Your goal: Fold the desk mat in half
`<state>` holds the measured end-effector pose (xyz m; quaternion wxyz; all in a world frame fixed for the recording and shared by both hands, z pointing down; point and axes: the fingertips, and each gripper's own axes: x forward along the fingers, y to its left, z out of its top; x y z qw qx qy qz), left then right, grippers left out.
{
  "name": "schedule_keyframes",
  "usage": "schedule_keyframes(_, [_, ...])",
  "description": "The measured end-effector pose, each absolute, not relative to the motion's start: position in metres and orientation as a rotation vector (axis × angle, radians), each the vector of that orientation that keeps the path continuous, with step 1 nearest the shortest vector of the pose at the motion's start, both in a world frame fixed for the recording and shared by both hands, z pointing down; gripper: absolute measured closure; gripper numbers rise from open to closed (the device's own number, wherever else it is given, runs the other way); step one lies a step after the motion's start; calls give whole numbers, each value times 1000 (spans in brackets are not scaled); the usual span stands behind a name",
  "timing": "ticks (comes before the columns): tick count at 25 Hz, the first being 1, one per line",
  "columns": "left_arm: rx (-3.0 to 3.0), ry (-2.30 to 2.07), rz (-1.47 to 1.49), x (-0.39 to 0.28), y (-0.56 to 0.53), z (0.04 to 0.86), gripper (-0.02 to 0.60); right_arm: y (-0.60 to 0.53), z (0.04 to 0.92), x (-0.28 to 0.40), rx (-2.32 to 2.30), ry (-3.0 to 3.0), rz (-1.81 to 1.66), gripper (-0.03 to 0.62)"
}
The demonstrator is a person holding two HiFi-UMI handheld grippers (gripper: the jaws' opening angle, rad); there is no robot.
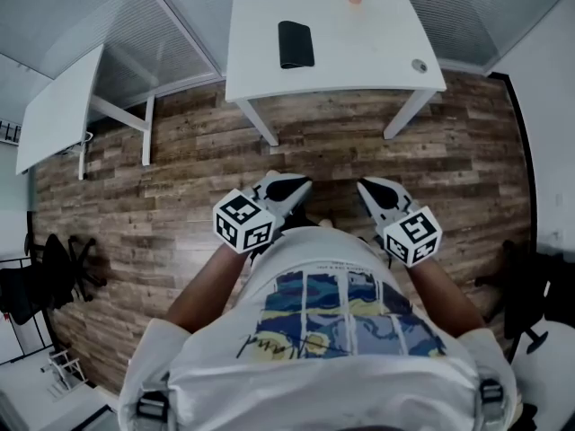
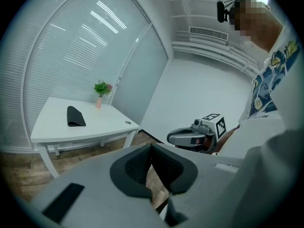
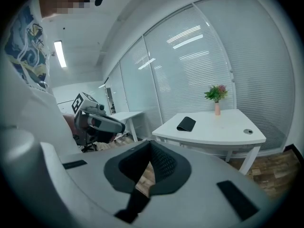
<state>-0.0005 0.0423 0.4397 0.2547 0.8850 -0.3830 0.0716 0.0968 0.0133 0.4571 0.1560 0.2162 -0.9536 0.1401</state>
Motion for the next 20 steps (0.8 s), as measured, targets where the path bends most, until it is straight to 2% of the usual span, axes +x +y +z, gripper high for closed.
schedule_keyframes(20, [2423,-1047,261,-27,-4,452,578,-28,465,77,636,-2702,420,594])
